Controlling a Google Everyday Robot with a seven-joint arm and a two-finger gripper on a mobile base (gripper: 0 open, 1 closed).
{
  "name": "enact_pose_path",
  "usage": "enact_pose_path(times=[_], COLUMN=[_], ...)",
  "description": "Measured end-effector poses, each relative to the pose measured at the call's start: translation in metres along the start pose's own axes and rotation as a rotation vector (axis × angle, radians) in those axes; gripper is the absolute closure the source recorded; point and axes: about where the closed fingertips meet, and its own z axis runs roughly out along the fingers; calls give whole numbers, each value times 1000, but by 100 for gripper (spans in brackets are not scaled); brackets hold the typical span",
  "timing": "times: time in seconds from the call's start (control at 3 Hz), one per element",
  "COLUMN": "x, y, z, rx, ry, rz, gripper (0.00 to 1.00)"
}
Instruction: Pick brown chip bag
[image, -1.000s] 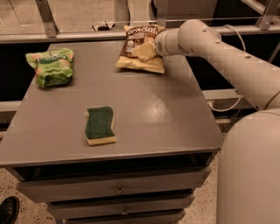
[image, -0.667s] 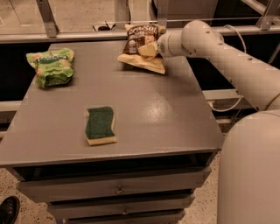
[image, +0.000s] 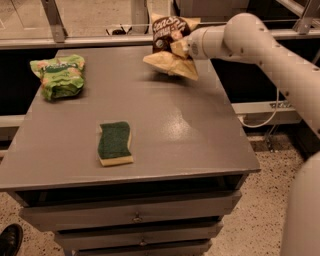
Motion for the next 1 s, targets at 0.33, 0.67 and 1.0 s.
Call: enact_pose_path(times=[0.33, 0.67, 1.0], x=[-31, -77, -67], y=[41, 95, 117], z=[-28, -56, -60], rx=[-135, -304, -390], ry=[-67, -148, -113], rz=[-77, -170, -194], gripper=[100, 100, 100])
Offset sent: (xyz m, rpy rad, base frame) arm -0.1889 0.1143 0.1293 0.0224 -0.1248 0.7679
